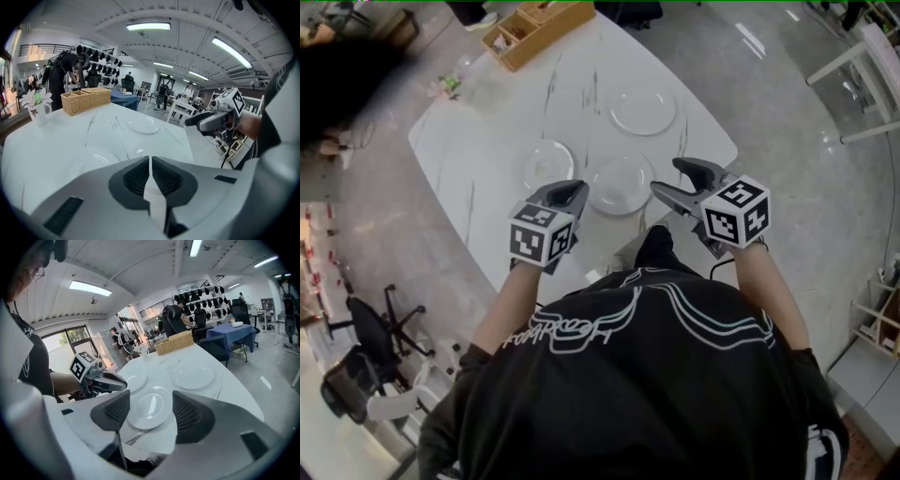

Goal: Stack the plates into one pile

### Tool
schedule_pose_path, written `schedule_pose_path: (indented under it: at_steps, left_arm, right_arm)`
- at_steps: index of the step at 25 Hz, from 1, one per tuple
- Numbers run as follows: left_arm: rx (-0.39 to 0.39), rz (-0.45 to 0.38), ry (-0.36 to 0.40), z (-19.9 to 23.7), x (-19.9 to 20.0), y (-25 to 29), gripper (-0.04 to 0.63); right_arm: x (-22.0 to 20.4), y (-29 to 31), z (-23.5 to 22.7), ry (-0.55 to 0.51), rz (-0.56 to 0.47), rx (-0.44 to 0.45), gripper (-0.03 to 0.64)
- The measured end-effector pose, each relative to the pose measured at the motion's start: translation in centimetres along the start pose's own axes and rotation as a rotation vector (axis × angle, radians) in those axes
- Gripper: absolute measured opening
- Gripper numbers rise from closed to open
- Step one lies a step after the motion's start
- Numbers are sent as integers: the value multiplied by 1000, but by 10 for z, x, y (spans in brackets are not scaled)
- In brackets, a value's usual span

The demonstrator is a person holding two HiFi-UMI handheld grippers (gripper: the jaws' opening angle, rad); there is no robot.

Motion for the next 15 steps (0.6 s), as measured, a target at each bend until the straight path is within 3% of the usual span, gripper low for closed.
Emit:
schedule_pose_path:
  at_steps: [4,15]
  left_arm:
    - [41,49,15,7,-6,13,38]
    - [27,90,-30,16,-17,33,38]
  right_arm:
    - [2,15,-12,-4,62,22,296]
    - [-1,45,-31,-8,165,69,296]
Point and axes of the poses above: the fingertips, and each gripper's own axes: y forward along the fingers, z to its left, x out of its top, the point moved 10 cm from there along -y, backward along the fingers, and after that the axes turned 8 degrees about z, right-handed, at the moved point
